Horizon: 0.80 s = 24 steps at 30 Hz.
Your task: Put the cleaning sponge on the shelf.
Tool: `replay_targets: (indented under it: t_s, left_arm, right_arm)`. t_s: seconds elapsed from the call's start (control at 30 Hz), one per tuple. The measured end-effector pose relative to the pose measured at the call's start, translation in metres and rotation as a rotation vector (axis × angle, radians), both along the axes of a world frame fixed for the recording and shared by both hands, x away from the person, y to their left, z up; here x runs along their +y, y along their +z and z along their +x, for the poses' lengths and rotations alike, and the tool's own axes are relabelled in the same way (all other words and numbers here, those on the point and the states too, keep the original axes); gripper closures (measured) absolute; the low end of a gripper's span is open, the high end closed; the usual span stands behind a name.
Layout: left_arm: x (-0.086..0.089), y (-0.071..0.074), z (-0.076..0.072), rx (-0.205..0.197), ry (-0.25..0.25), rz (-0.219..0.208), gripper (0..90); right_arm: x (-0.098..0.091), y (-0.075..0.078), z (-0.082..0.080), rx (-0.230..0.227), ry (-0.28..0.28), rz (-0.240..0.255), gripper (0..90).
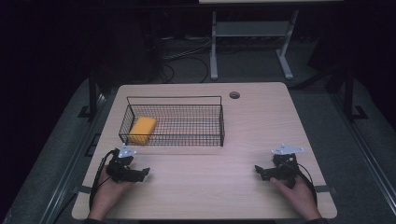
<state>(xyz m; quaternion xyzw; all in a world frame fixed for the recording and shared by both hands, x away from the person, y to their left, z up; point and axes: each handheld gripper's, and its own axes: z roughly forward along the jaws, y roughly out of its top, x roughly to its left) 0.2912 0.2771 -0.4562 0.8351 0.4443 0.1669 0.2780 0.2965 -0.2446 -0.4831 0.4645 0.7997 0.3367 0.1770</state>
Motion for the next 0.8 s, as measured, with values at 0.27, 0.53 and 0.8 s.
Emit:
replay_targets:
  t_s: [0.27,0.53,0.8]
  left_arm:
    - [0.002,-0.007,0.0,0.003,-0.002,-0.018,13.0]
    - [0.008,-0.015,-0.007,-0.081,-0.007,-0.077,12.8]
    - [0.011,-0.019,-0.01,-0.115,-0.011,-0.101,12.8]
  right_arm:
    - [0.0,0.0,0.0,0.001,-0.001,0.0,2.6]
    - [0.0,0.0,0.0,-0.001,0.001,-0.001,2.6]
    - [0.0,0.0,0.0,-0.001,0.0,-0.001,2.6]
